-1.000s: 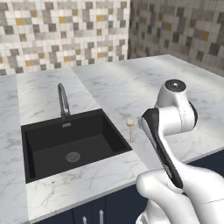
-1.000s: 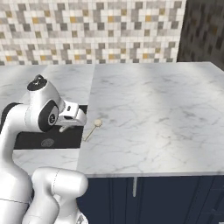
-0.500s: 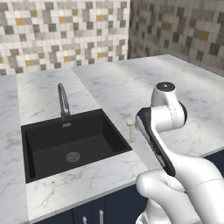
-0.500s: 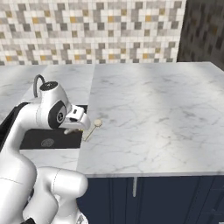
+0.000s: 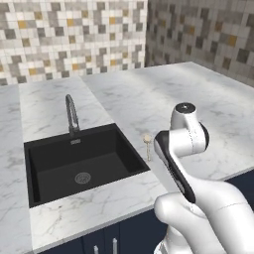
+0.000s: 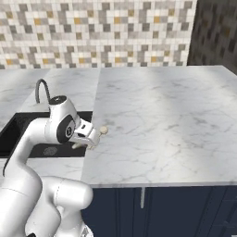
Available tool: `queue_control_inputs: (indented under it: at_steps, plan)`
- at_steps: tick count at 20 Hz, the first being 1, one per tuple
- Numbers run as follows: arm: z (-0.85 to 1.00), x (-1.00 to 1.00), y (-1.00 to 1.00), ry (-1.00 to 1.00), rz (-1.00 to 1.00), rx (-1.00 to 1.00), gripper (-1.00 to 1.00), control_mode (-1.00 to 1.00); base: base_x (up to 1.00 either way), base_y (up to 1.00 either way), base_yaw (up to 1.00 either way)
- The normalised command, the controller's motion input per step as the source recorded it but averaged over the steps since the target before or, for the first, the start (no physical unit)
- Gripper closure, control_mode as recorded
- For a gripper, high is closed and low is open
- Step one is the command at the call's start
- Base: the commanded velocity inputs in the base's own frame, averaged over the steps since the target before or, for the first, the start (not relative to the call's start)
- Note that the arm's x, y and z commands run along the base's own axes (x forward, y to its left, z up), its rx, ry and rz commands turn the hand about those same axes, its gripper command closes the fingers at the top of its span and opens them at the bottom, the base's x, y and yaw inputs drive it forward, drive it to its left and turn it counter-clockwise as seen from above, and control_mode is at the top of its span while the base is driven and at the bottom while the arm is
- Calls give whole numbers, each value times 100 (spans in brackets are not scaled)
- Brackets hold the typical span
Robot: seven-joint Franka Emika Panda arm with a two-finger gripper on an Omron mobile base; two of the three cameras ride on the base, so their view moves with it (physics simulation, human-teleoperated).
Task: Locate and retrieve the dish brush and dish brush from the cabinet. Place them next to the sink.
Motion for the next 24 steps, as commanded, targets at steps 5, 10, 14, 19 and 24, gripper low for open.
queue_control_inputs:
  at_steps: [5, 10, 14, 19, 24]
  plan:
    - [-42, 12, -7, 1, 0, 2, 100, -100, 0, 0, 0]
    - [-41, 14, 2, -2, 0, 0, 100, -100, 0, 0, 0]
    - [-26, 35, 14, 1, 0, 0, 100, -100, 0, 0, 0]
    - [-18, 50, 13, 7, -2, 1, 100, -100, 0, 0, 0]
    - [-18, 39, 0, 4, 0, 1, 100, -100, 0, 0, 0]
